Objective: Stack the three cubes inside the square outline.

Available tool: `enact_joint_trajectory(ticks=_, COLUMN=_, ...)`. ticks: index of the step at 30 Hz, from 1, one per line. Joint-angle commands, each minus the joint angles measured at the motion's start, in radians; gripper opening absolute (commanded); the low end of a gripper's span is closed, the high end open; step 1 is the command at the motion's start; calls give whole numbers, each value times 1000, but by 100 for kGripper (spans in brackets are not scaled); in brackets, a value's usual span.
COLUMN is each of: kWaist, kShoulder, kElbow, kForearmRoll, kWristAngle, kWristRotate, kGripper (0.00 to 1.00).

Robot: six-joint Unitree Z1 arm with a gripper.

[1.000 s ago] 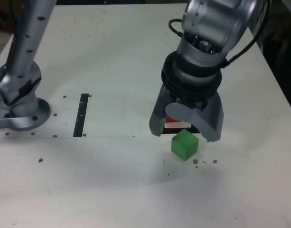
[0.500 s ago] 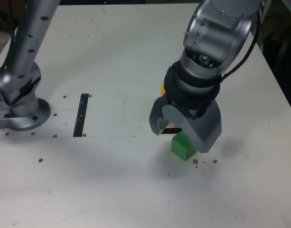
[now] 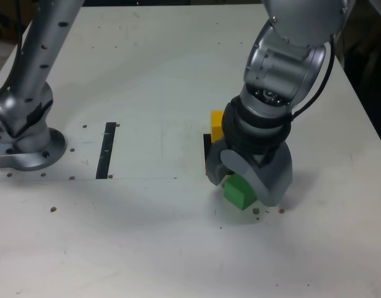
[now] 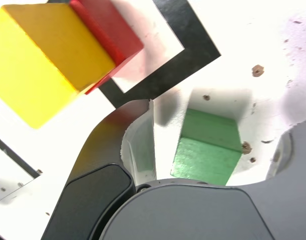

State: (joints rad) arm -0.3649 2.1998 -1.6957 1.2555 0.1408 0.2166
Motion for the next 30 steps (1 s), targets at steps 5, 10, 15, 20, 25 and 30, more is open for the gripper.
enact_joint_trajectory(ticks=5, kWaist=1, kShoulder=-7, kElbow=18, kForearmRoll=-35, kWristAngle=1, kWristRotate=-7, kGripper=65)
enact_joint_trajectory(ticks=10, kWaist=1, kShoulder=-17, kElbow=17, kForearmRoll=-35, kWristAngle=8, kWristRotate=-16, kGripper=44)
enact_joint_trajectory(ticks=15, kWaist=-6, kShoulder=-16, kElbow=12, kForearmRoll=-35, kWristAngle=1, kWristRotate=-19, kGripper=38)
enact_joint_trajectory(ticks=20, kWaist=-17, kShoulder=-15, kElbow=7, kForearmRoll=-37, kWristAngle=-4, kWristRotate=-18, kGripper=38)
enact_joint_trajectory(ticks=25, kWaist=-20, kShoulder=-15, kElbow=7, kForearmRoll=-42, kWristAngle=-8, kWristRotate=-12, kGripper=35)
enact_joint_trajectory(ticks=30, kWaist=-27, kShoulder=-21, kElbow=6, kForearmRoll=-54, kWristAngle=-9, kWristRotate=2, kGripper=21)
